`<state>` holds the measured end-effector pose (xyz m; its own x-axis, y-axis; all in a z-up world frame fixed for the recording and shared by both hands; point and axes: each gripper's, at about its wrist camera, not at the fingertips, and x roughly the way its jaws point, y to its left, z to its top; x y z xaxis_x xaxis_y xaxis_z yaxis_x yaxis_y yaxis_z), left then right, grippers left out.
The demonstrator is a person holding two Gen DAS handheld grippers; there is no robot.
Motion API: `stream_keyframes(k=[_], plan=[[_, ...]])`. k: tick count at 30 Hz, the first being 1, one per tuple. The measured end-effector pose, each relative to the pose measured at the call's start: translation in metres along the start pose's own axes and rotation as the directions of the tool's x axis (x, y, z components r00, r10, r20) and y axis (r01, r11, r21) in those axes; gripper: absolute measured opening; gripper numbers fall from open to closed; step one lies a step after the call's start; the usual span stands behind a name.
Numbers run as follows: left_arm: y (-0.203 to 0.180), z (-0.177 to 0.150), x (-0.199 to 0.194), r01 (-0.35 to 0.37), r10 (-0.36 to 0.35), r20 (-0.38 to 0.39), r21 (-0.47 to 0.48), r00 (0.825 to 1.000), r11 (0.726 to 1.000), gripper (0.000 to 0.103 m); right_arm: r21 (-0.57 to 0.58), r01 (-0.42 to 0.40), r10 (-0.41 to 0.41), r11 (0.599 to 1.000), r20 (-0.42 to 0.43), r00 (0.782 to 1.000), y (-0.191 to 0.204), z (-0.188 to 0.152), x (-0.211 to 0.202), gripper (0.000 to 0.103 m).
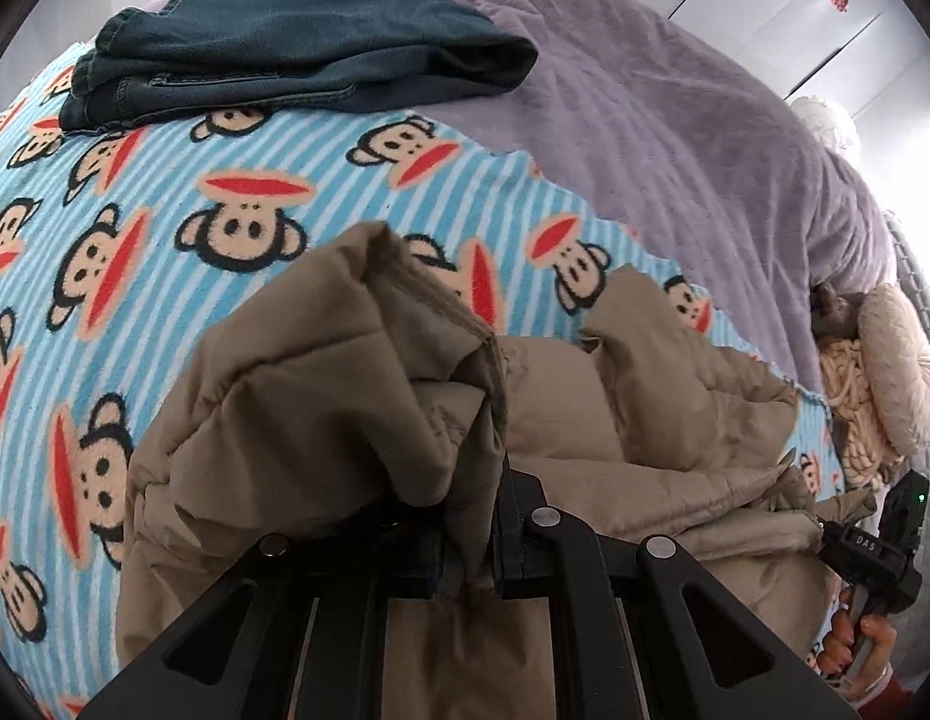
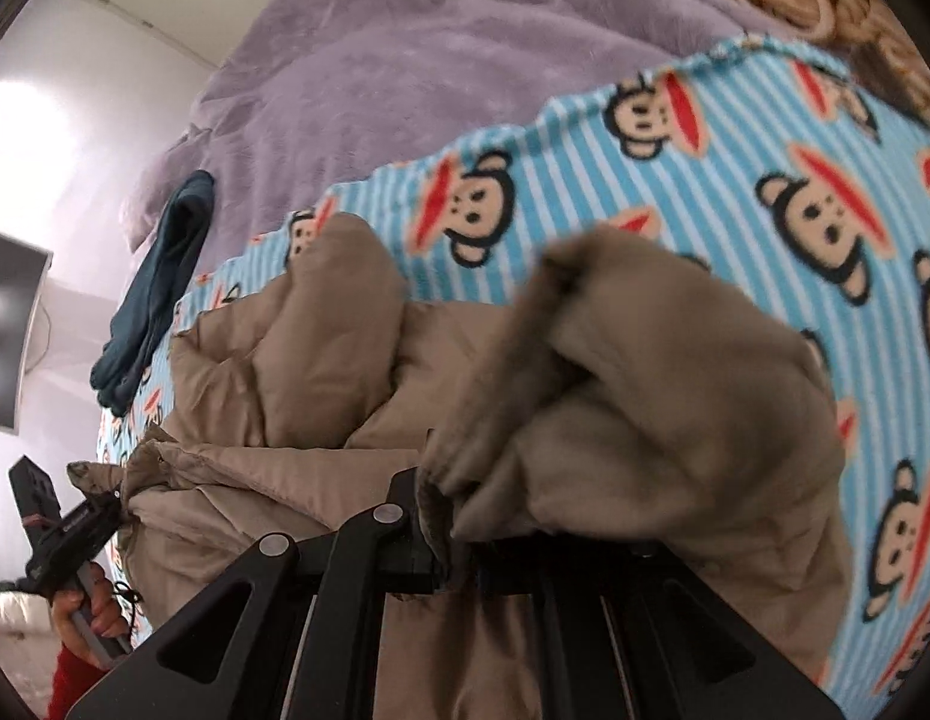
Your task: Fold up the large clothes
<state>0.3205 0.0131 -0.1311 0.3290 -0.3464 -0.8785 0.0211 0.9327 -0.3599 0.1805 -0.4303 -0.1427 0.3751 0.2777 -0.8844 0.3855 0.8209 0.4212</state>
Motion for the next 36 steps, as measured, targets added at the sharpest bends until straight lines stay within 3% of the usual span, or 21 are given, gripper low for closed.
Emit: stream_keyframes(k=[2,3,4,5,6,7,10,14,15,16,18,20,22,25,28,30,33,36], plan=[[-0.004,-0.001,-0.006,-0.017,0.017,0.016,0.015,1.0,1.0,0.016,0.044,-0.021,0.021,0.999,0.001,1.0,-0.006,0.001,0.004,0.009],[-0.007,-0.002,-0.012,-0.026,0.025,0.028,0.032,0.999,0.999,0.026,0.06,-0.03,0.03,0.998,0.001,1.0,-0.008,0.001,0.003,0.009],[-0.01,-0.003,-0.018,-0.036,0.033,0.049,0.049,0.998,0.998,0.05,0.063,-0.034,0.034,0.997,0.002,0.999,-0.008,0.001,0.001,0.01],[-0.015,-0.006,-0.03,-0.062,0.055,0.093,0.068,0.994,0.996,0.067,0.058,-0.034,0.034,0.998,0.001,0.999,-0.007,0.001,0.0,0.011],[-0.017,-0.007,-0.04,-0.085,0.075,0.135,0.076,0.988,0.993,0.093,0.052,-0.032,0.032,0.998,-0.001,0.999,-0.006,0.001,-0.002,0.012],[-0.018,-0.007,-0.048,-0.097,0.083,0.164,0.082,0.983,0.992,0.096,0.042,-0.029,0.029,0.999,-0.002,1.0,-0.004,0.001,-0.007,0.015],[-0.022,-0.005,-0.061,-0.104,0.083,0.167,0.12,0.982,0.987,0.096,0.024,-0.033,0.033,0.999,0.004,0.999,0.001,0.001,-0.019,0.025],[-0.025,-0.004,-0.065,-0.11,0.086,0.167,0.14,0.982,0.984,0.094,0.012,-0.048,0.048,0.999,0.002,0.999,0.005,0.002,-0.033,0.031],[-0.026,-0.004,-0.064,-0.098,0.074,0.163,0.148,0.984,0.984,0.08,0.007,-0.054,0.054,0.999,0.001,0.999,0.007,0.002,-0.036,0.04],[-0.027,-0.006,-0.062,-0.088,0.064,0.153,0.155,0.986,0.984,0.066,-0.003,-0.059,0.059,0.998,0.006,0.998,0.009,0.001,-0.04,0.058],[-0.034,-0.011,-0.053,-0.089,0.067,0.125,0.181,0.99,0.979,0.056,-0.02,-0.066,0.067,0.998,0.025,0.997,0.012,-0.002,-0.049,0.068],[-0.044,-0.021,-0.045,-0.126,0.094,0.132,0.26,0.987,0.957,0.05,-0.063,-0.085,0.087,0.994,0.028,0.996,0.02,-0.01,-0.057,0.062],[-0.05,-0.025,-0.037,-0.204,0.159,0.166,0.312,0.973,0.928,0.05,-0.112,-0.083,0.085,0.99,0.013,0.996,0.027,-0.02,-0.058,0.022],[-0.038,-0.015,-0.017,-0.264,0.223,0.169,0.288,0.96,0.921,0.05,-0.267,0.096,-0.097,0.959,0.007,0.995,0.036,-0.033,-0.04,0.018],[-0.019,0.002,0.01,-0.283,0.253,0.151,0.228,0.956,0.932,0.05,-0.269,0.239,-0.232,0.933,0.056,0.971,0.017,-0.024,-0.02,0.015],[-0.015,0.008,0.026,-0.292,0.263,0.15,0.227,0.953,0.929,0.05,-0.211,0.258,-0.247,0.943,0.075,0.966,0.0,-0.012,-0.011,0.013],[-0.014,0.015,0.046,-0.299,0.27,0.148,0.229,0.951,0.926,0.05,-0.107,0.192,-0.188,0.976,0.046,0.981,-0.026,0.008,0.013,0.01],[-0.008,0.021,0.061,-0.289,0.264,0.144,0.198,0.954,0.936,0.051,-0.094,0.185,-0.18,0.978,0.053,0.982,-0.034,0.016,0.031,0.005]])
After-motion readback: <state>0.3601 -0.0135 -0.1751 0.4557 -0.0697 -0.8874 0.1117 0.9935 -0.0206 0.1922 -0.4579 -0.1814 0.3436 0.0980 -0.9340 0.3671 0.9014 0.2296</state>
